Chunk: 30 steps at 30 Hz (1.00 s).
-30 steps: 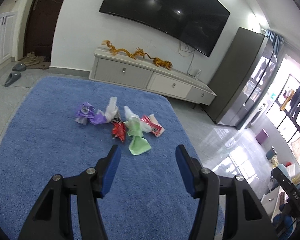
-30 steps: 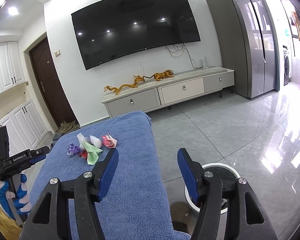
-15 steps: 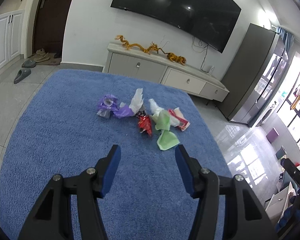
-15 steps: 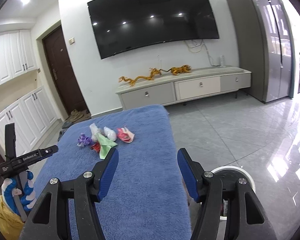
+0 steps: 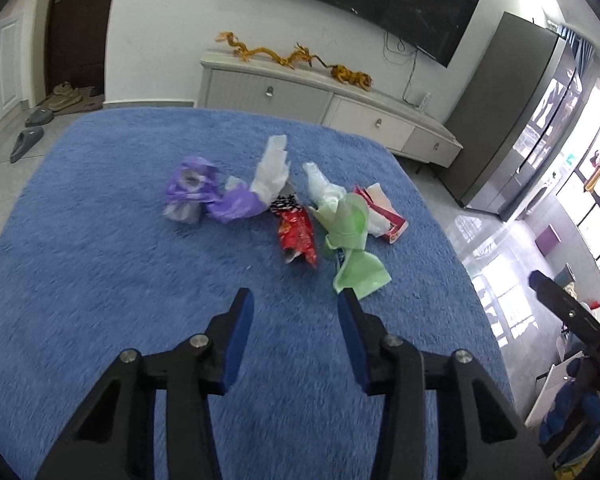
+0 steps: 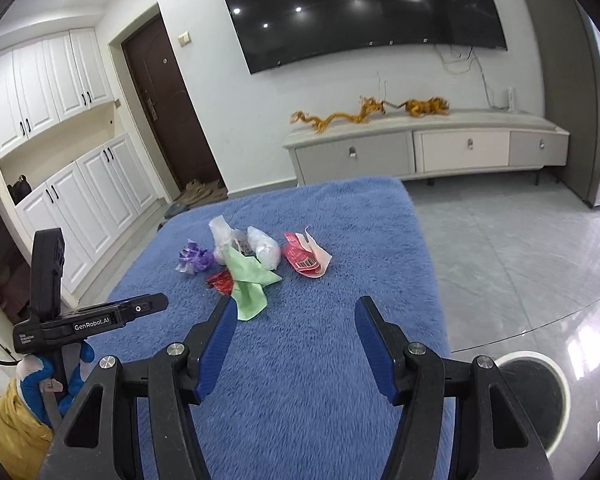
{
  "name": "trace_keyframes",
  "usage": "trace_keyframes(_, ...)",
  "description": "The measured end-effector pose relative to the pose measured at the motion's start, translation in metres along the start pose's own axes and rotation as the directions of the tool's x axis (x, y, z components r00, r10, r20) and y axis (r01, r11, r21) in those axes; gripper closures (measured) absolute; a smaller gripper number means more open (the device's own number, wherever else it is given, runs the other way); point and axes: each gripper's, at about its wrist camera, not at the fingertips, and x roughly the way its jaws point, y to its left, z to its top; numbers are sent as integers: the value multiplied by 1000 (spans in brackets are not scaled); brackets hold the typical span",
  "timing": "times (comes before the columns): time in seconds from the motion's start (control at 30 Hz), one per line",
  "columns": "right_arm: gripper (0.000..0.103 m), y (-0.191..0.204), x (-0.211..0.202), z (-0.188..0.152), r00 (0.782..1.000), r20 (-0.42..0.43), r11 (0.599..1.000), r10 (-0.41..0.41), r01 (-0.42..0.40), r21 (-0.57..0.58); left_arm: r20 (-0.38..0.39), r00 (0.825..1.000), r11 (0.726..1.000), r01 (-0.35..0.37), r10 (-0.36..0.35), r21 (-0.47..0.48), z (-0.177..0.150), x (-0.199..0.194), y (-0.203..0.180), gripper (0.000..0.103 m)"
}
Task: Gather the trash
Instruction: 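Grasp the red snack wrapper with the left gripper while the right grasps the pink wrapper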
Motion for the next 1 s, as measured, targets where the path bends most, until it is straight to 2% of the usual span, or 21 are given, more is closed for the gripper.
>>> trace_keyframes(0.1, 44, -11, 24, 10, 1000, -23, 1000, 7, -7, 6, -27, 1000, 1000, -2, 2, 6, 11, 24, -2, 67)
trace_keyframes(0.4, 44, -32, 108, 33, 994, -94, 999, 49, -48, 19, -84, 996, 999, -32, 34, 23, 34, 88, -1, 67)
trace_keyframes(0.6, 44, -33, 158, 46, 987, -138, 997, 80, -77, 27, -67, 997, 998, -33, 36, 57, 43, 102, -5, 68)
trace_keyframes(0.63, 44, -33, 164, 46, 985, -146, 996, 88, -84, 33, -61, 997, 998, -34, 38, 60, 41, 100, -6, 73)
trace_keyframes(0.73, 44, -34, 181, 44, 977, -175, 992, 119, -111, 58, -47, 998, 997, -31, 34, 66, 37, 99, -4, 75)
trace_keyframes(0.77, 46, -34, 184, 42, 974, -191, 991, 124, -114, 64, -44, 999, 998, -26, 29, 63, 35, 97, -3, 76)
trace_keyframes(0.8, 55, -34, 184, 41, 971, -201, 991, 129, -118, 66, -45, 999, 998, -17, 19, 57, 33, 96, -3, 76)
trace_keyframes(0.83, 59, -33, 185, 42, 970, -201, 990, 136, -126, 63, -45, 999, 998, -13, 15, 54, 33, 95, -2, 87)
trace_keyframes(0.9, 79, -30, 182, 40, 968, -209, 990, 138, -132, 45, -52, 999, 999, 3, 0, 47, 28, 91, -2, 87)
trace_keyframes(0.97, 89, -28, 179, 38, 968, -215, 991, 132, -127, 36, -53, 999, 999, 8, -5, 44, 21, 84, -2, 87)
trace_keyframes(1.0, 90, -28, 177, 37, 969, -212, 992, 125, -120, 36, -53, 999, 999, 9, -7, 43, 19, 82, -3, 87)
